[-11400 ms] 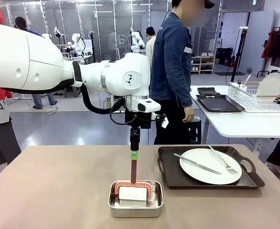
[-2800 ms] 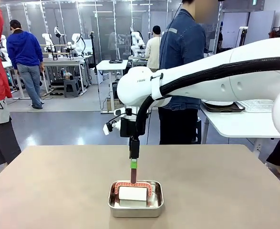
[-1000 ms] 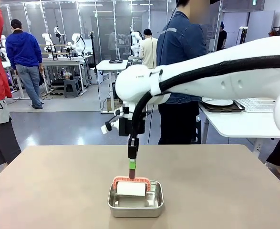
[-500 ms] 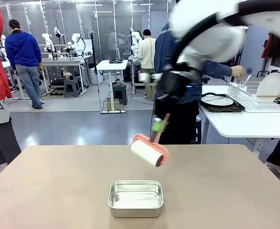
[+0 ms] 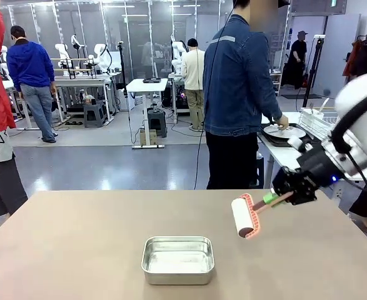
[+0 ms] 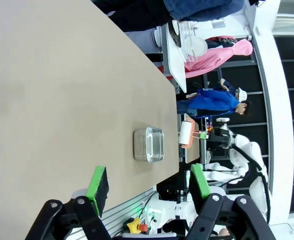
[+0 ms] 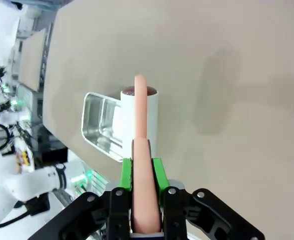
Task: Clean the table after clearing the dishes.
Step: When the right (or left) Handle tray is removed, use the right hand (or left hand) to clean the right (or left) side of the table with the Lint Roller.
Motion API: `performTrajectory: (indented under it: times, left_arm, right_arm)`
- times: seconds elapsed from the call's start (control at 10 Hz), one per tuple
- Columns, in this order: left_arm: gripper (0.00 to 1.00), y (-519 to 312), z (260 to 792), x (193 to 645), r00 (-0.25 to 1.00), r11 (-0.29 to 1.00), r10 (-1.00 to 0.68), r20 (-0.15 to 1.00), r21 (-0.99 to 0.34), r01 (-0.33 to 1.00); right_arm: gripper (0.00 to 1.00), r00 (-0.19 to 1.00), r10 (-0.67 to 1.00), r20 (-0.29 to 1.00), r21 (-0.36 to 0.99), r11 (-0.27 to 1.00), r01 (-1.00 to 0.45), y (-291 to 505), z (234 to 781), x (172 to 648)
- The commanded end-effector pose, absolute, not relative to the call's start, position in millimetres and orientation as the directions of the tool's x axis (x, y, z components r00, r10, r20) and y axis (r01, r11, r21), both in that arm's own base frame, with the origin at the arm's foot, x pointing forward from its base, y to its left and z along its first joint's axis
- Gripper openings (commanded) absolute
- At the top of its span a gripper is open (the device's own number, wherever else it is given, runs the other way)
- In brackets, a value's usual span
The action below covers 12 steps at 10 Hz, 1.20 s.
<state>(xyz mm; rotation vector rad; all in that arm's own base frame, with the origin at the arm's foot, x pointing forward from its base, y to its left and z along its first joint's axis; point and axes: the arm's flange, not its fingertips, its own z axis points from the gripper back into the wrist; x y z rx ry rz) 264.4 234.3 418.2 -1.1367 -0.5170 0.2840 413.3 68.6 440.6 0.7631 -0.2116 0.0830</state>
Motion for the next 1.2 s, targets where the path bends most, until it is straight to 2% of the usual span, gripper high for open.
performTrajectory:
  times: [0.0,0.1,0.4,0.5,0.7,1.1]
  left_arm:
    - [0.83,235,422,261,0.852,0.407,0.464,0.240,-0.913,0.036]
    - [0.83,235,422,261,0.852,0.407,0.464,0.240,-0.913,0.036]
    - [0.83,235,422,261,0.852,0.407,0.464,0.240,-0.913,0.036]
    - [0.83,235,422,261,0.852,0.407,0.464,0.240,-0.913,0.036]
    - [0.83,235,422,261,0.852,0.407,0.464,0.240,-0.913,0.036]
    - [0.83,235,422,261,0.852,0.407,0.464,0.240,-0.913,0.036]
  right_arm:
    - [0.00,0.918,0.161,0.363,0.685,0.622,-0.379,97,430,433]
    - [0.00,0.976,-0.002,0.220,0.677,0.721,-0.151,69,441,413]
    - [0.00,0.976,-0.002,0.220,0.677,0.721,-0.151,69,441,413]
    - [0.21,0.970,0.015,0.245,0.687,0.703,-0.184,67,430,417]
    - [0.21,0.989,0.054,0.136,0.765,0.629,-0.139,76,411,471]
    - [0.21,0.996,-0.002,0.086,0.764,0.642,-0.064,76,358,508]
